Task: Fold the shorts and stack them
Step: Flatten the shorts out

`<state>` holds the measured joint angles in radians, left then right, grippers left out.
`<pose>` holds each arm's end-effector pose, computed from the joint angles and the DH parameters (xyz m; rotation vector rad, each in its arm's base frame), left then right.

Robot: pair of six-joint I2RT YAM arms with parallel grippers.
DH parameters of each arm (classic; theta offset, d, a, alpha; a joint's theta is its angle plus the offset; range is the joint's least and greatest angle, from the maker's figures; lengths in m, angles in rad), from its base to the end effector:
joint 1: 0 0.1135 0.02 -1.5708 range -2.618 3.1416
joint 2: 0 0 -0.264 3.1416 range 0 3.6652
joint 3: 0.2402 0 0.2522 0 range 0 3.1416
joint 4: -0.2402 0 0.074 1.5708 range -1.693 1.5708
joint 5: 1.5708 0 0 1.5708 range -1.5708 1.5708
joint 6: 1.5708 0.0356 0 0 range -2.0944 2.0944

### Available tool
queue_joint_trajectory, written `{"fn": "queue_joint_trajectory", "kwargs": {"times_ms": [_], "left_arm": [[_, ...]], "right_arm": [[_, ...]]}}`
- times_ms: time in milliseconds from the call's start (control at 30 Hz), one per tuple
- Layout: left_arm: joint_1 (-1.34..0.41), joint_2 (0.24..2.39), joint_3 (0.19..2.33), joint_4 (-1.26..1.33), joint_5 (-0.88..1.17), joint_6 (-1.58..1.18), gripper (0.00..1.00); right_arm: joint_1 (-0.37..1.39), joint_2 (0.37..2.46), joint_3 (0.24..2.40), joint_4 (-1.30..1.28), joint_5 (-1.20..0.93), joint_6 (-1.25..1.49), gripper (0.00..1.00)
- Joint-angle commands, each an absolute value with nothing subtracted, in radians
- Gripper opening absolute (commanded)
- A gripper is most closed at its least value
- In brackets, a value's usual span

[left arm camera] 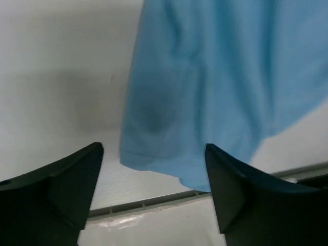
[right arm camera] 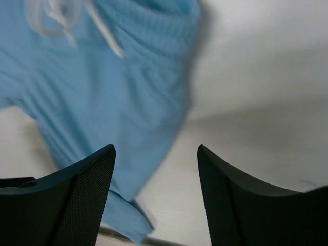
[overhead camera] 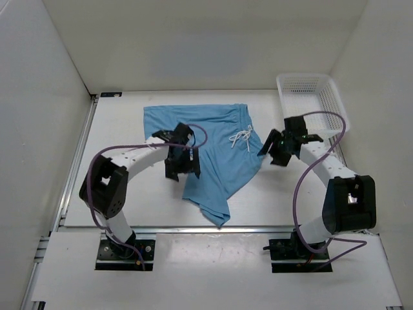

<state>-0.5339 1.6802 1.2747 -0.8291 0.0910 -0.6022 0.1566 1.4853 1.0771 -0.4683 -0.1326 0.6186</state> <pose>0.2856 -0.1726 0.2311 -0.0762 2.8824 -0.3739 0.3114 0.0539 0.2504 0.5144 2.4495 0.4960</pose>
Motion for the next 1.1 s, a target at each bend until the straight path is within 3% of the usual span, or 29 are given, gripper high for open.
{"fn": "queue_joint_trajectory", "kwargs": {"times_ms": [0, 33, 133, 200, 300, 333, 367, 400, 433, 500, 600, 700, 833, 867, 1067], "left_arm": [[-0.595, 1.669, 1.183, -0.83, 0.061, -0.683, 0.97], [-0.61, 1.669, 1.169, -0.818, 0.07, -0.683, 0.99], [-0.656, 1.723, 1.137, -0.793, 0.08, -0.692, 0.99], [-0.67, 1.773, 1.137, -0.784, 0.08, -0.683, 0.99], [-0.67, 1.795, 1.127, -0.784, 0.038, -0.695, 0.85], [-0.67, 1.805, 1.118, -0.784, 0.019, -0.706, 0.57], [-0.67, 1.805, 1.118, -0.784, 0.009, -0.706, 0.36], [-0.658, 1.805, 1.118, -0.784, 0.009, -0.706, 0.2], [-0.658, 1.805, 1.106, -0.784, 0.009, -0.716, 0.1], [-0.635, 1.792, 1.083, -0.784, 0.0, -0.716, 0.1], [-0.608, 1.723, 1.072, -0.784, -0.009, -0.716, 0.1], [-0.574, 1.663, 1.083, -0.828, -0.018, -0.696, 0.1], [-0.519, 1.621, 1.147, -0.902, -0.052, -0.637, 0.1], [-0.503, 1.611, 1.158, -0.916, -0.052, -0.621, 0.1], [-0.33, 1.643, 1.248, -0.977, -0.071, -0.488, 0.1]], "right_arm": [[0.146, 1.407, 0.961, -0.462, -0.15, 0.615, 0.71], [0.146, 1.407, 0.928, -0.462, -0.15, 0.606, 0.8], [0.124, 1.419, 0.919, -0.431, -0.16, 0.594, 0.92], [0.124, 1.471, 0.934, -0.419, -0.16, 0.572, 0.93], [0.115, 1.564, 0.992, -0.419, -0.16, 0.56, 0.93], [0.115, 1.606, 1.002, -0.408, -0.149, 0.56, 0.93], [0.106, 1.627, 1.011, -0.408, -0.149, 0.56, 0.93], [0.106, 1.647, 1.026, -0.384, -0.164, 0.56, 0.93], [0.106, 1.682, 1.037, -0.383, -0.178, 0.56, 0.93], [0.106, 1.716, 1.037, -0.358, -0.187, 0.56, 0.91], [0.106, 1.738, 1.046, -0.313, -0.198, 0.572, 0.8], [0.106, 1.772, 1.072, -0.285, -0.222, 0.572, 0.61], [0.117, 1.828, 1.097, -0.247, -0.298, 0.581, 0.2], [0.127, 1.839, 1.107, -0.262, -0.288, 0.581, 0.0], [0.127, 1.738, 1.046, -0.311, -0.14, 0.621, 0.0]]}}
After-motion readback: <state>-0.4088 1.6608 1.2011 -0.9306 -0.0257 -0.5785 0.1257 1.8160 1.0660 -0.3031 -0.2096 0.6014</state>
